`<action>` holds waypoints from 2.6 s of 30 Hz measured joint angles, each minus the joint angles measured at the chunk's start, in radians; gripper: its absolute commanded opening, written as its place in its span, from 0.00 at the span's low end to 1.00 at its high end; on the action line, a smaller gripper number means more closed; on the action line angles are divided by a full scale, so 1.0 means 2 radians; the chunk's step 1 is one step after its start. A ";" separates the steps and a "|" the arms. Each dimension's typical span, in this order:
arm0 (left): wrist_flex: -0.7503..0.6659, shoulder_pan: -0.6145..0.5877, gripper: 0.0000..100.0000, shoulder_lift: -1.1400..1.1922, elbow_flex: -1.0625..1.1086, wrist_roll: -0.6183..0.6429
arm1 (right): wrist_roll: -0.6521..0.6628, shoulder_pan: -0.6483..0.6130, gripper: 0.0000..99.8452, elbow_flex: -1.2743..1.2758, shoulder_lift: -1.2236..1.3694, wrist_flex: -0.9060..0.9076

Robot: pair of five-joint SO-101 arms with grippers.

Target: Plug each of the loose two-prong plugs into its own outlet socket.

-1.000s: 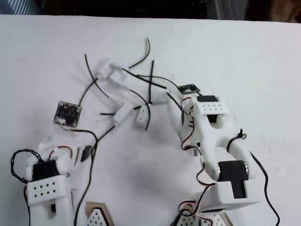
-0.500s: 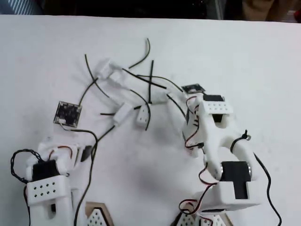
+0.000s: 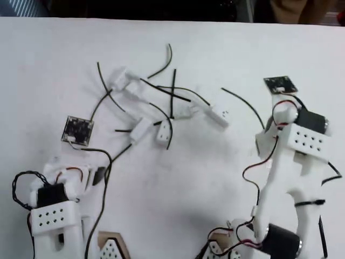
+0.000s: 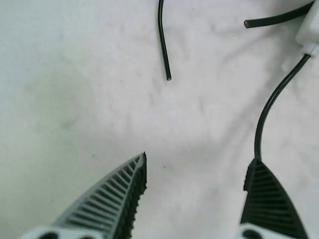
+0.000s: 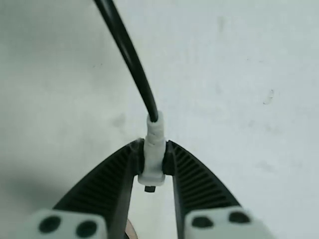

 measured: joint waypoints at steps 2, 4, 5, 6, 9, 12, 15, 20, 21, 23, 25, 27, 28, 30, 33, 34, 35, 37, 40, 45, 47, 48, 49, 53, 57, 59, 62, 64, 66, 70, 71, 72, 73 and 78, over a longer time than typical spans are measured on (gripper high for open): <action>0.000 0.000 0.31 0.000 0.000 0.000 | 0.000 0.001 0.02 0.000 -0.019 0.002; 0.000 0.000 0.31 0.000 0.000 0.000 | 0.000 -0.002 0.02 0.000 -0.041 0.003; 0.000 0.000 0.31 0.000 0.000 0.000 | -0.005 -0.008 0.02 0.000 -0.051 0.004; 0.000 0.000 0.31 0.000 0.000 0.000 | -0.016 -0.016 0.02 0.000 -0.062 0.004; 0.000 0.000 0.32 0.000 0.000 0.000 | -0.060 -0.063 0.02 0.010 -0.097 0.004; 0.000 0.000 0.32 0.000 0.000 0.000 | -0.107 -0.132 0.02 0.038 -0.132 -0.007; 0.000 0.000 0.32 0.000 0.000 0.000 | -0.155 -0.203 0.02 0.077 -0.168 -0.049; 0.000 0.000 0.32 0.000 -0.012 0.047 | -0.229 -0.305 0.02 0.152 -0.216 -0.140; 0.000 0.000 0.32 0.000 -0.020 0.056 | -0.242 -0.325 0.02 0.167 -0.222 -0.157; 0.000 0.000 0.32 0.000 -0.034 0.071 | -0.262 -0.365 0.02 0.194 -0.234 -0.195; 0.000 0.000 0.32 0.000 -0.048 0.085 | -0.277 -0.395 0.02 0.219 -0.242 -0.233; 0.000 0.000 0.32 0.000 -0.061 0.100 | -0.287 -0.422 0.02 0.245 -0.248 -0.270; 0.000 0.005 0.32 0.000 -0.067 0.107 | -0.292 -0.433 0.02 0.258 -0.249 -0.287; 0.000 0.025 0.32 0.000 -0.077 0.121 | -0.296 -0.458 0.02 0.281 -0.249 -0.318; -0.008 0.069 0.32 0.000 -0.083 0.140 | -0.298 -0.486 0.02 0.310 -0.250 -0.352; -0.015 0.084 0.32 0.000 -0.083 0.144 | -0.298 -0.493 0.02 0.318 -0.250 -0.361; -0.024 0.101 0.32 0.000 -0.083 0.148 | -0.298 -0.501 0.02 0.321 -0.250 -0.367; -0.040 0.129 0.32 0.000 -0.083 0.157 | -0.298 -0.519 0.02 0.328 -0.250 -0.374; -0.060 0.166 0.32 0.000 -0.083 0.159 | -0.298 -0.532 0.02 0.331 -0.250 -0.376; -0.070 0.219 0.32 0.000 -0.083 0.159 | -0.298 -0.556 0.02 0.348 -0.281 -0.376; -0.071 0.233 0.32 0.000 -0.083 0.161 | -0.298 -0.562 0.02 0.364 -0.306 -0.376; -0.071 0.239 0.32 0.000 -0.083 0.164 | -0.298 -0.565 0.02 0.372 -0.321 -0.376; -0.071 0.243 0.32 0.000 -0.083 0.166 | -0.298 -0.565 0.02 0.380 -0.334 -0.376; -0.068 0.256 0.32 -0.006 -0.083 0.170 | -0.298 -0.565 0.02 0.402 -0.369 -0.376; -0.039 0.275 0.32 -0.049 -0.083 0.170 | -0.298 -0.565 0.02 0.404 -0.377 -0.376; -0.019 0.290 0.32 -0.084 -0.083 0.170 | -0.298 -0.565 0.02 0.404 -0.377 -0.376; 0.012 0.311 0.32 -0.136 -0.083 0.170 | -0.298 -0.565 0.02 0.404 -0.377 -0.376; 0.018 0.321 0.32 -0.166 -0.081 0.170 | -0.298 -0.566 0.02 0.405 -0.377 -0.376; 0.018 0.322 0.32 -0.178 -0.070 0.170 | -0.298 -0.562 0.02 0.405 -0.377 -0.376; 0.013 0.298 0.32 -0.181 -0.059 0.171 | -0.297 -0.507 0.02 0.405 -0.376 -0.376; 0.014 0.288 0.32 -0.174 -0.059 0.170 | -0.298 -0.486 0.02 0.405 -0.378 -0.376; 0.014 0.283 0.32 -0.176 -0.058 0.166 | -0.298 -0.471 0.02 0.405 -0.379 -0.376; 0.014 0.277 0.32 -0.180 -0.059 0.157 | -0.298 -0.457 0.02 0.405 -0.379 -0.376; 0.014 0.272 0.32 -0.178 -0.055 0.134 | -0.298 -0.384 0.02 0.407 -0.379 -0.410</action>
